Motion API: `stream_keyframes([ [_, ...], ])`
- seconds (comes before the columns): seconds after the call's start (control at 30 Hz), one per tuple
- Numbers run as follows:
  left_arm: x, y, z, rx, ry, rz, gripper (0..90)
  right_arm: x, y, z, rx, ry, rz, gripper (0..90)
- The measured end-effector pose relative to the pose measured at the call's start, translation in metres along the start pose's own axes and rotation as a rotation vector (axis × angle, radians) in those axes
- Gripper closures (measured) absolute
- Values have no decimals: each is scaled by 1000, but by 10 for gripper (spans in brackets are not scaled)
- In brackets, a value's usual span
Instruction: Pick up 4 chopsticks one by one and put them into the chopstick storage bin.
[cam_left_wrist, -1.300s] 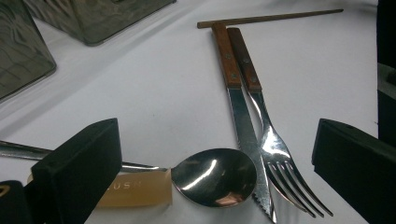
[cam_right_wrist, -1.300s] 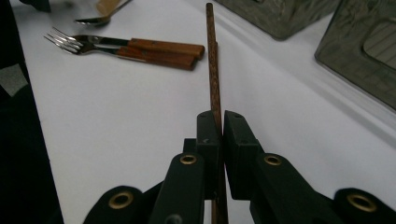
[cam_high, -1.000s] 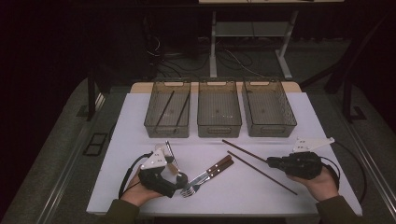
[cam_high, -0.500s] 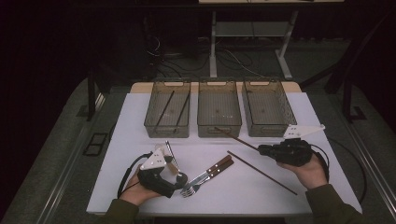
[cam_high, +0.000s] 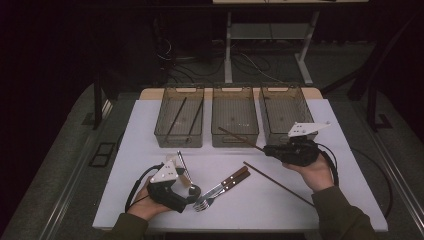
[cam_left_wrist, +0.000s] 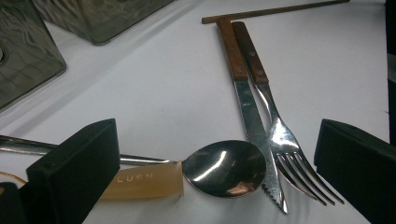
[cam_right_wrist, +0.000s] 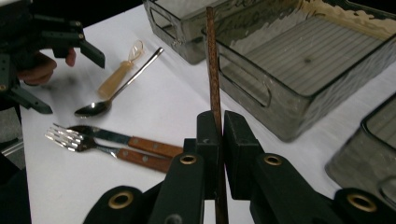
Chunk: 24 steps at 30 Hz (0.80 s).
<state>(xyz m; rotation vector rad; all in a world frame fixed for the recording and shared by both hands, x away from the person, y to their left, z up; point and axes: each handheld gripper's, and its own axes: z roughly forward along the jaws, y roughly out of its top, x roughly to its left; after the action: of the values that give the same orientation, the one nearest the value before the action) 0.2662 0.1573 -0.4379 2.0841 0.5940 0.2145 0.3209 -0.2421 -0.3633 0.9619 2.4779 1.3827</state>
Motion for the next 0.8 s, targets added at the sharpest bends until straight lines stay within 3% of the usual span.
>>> stream_keyframes([
  [0.4,-1,1,1,-7,-2,-5,0,3,21,20,12,-13,-6,848],
  [0.8,-1,1,1,-11,-4,-11,0,8,53,53,43,-28,-14,848],
])
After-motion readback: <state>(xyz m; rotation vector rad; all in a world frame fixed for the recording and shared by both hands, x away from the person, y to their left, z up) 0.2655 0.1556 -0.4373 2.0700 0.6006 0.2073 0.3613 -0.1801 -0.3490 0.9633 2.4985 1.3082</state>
